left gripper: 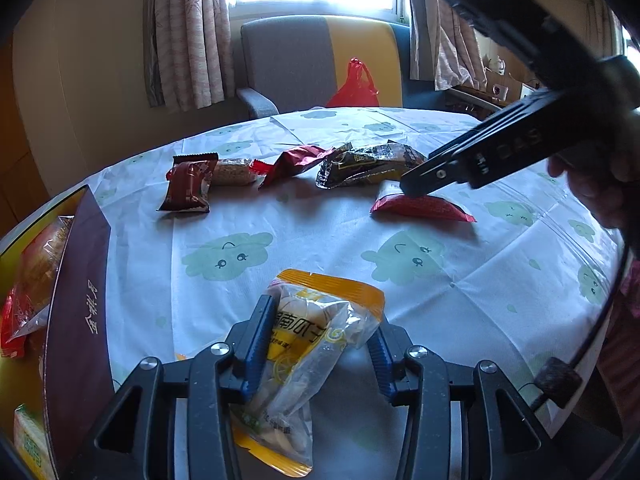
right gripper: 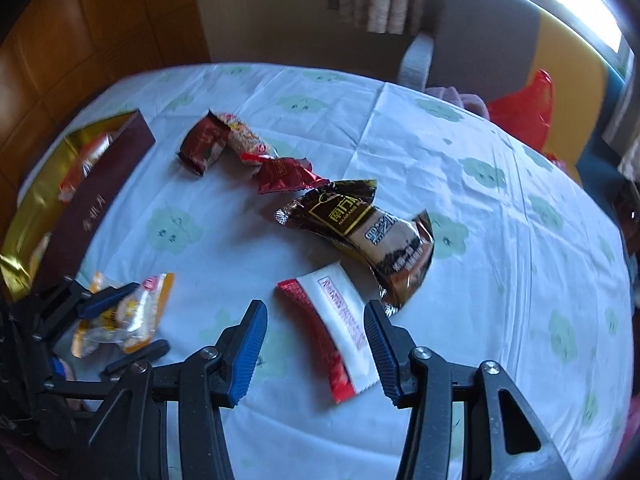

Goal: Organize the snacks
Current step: 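Hold the yellow bun bag in the left tool while the right tool grasps the Rusk Kiss packet, then carry the yellow bun bag into the gold tin and release it with the left tool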

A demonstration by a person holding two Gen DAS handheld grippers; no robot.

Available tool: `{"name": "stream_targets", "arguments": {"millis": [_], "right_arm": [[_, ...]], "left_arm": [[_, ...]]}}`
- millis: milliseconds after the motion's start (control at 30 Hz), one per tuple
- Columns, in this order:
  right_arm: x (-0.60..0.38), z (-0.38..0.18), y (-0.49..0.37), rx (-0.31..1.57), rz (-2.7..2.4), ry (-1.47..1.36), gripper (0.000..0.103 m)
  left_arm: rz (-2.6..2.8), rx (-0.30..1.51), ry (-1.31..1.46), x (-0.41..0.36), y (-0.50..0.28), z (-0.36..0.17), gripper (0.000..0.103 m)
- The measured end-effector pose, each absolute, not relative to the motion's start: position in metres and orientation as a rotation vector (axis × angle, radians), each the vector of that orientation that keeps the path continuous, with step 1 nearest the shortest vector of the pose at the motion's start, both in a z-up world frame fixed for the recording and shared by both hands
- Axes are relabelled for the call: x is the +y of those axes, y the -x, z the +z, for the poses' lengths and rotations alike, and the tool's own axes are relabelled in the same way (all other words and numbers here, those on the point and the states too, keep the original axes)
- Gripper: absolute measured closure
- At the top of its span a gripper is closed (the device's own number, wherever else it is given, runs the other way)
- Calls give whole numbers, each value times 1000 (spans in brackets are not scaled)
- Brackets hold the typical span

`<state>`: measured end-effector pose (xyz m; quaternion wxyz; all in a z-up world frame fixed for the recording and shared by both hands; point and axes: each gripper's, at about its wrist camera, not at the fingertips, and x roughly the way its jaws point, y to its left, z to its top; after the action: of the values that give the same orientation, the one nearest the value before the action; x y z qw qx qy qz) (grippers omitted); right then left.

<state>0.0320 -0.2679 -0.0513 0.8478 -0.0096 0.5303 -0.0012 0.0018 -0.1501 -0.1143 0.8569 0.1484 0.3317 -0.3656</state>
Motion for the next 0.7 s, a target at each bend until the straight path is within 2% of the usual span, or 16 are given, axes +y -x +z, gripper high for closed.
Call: {"name": "stream_targets", "arguments": {"millis": [200,233,300,700], "right_arm": [[-275,-77,-48,1205,41,47,52],[-275,-79,-47,1207,44,44,63],[-272,-78,-39,1184,47,26,73],[-236,-82,12,1130,19,-49,71]], "left_arm": [[-771,697,-309,-150,-2,-114,58],[-771,697,-309,-150,-2,-114,58],[-770,696,-310,-150,-2,-114,58],[-766,777,-244,-146,-12,-102,60]]}}
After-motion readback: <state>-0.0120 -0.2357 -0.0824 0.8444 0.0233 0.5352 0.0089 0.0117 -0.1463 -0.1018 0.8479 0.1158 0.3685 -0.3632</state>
